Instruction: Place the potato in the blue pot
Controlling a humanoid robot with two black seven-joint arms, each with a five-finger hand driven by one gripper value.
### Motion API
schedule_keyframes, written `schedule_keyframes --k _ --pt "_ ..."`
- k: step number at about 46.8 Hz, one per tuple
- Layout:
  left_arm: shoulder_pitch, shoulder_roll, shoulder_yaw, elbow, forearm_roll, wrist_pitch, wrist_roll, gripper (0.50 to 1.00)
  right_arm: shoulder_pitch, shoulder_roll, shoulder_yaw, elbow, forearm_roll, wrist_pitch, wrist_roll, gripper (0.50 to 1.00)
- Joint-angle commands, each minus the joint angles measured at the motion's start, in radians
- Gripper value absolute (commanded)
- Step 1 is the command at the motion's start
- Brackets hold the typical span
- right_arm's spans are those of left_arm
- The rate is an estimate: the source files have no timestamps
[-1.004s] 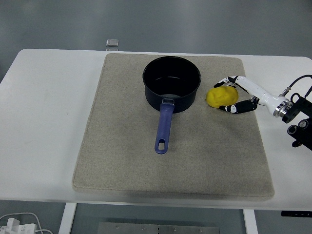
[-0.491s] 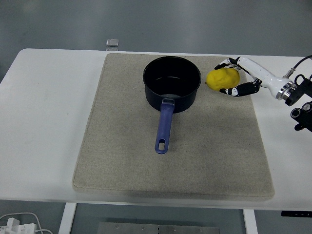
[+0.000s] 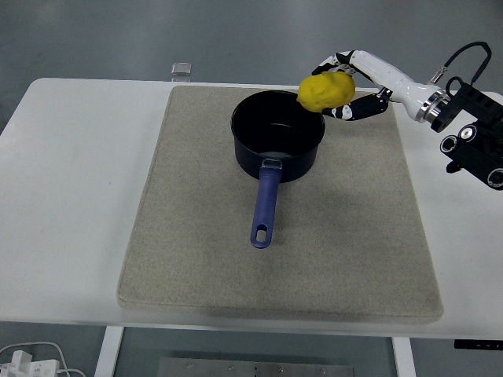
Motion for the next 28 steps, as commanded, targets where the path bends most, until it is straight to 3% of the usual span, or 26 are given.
schedule_keyframes --k 1,28 --pt "0.000 0.000 -0.001 0.001 0.000 0.000 0.000 0.992 0.006 0.039 -0.001 -0.034 -0.001 0.002 0.000 0.500" --pt "0.000 0.000 -0.001 0.002 -0.002 0.000 0.000 0.994 -0.006 0.203 0.005 -0.139 0.001 -0.004 0.000 0.500"
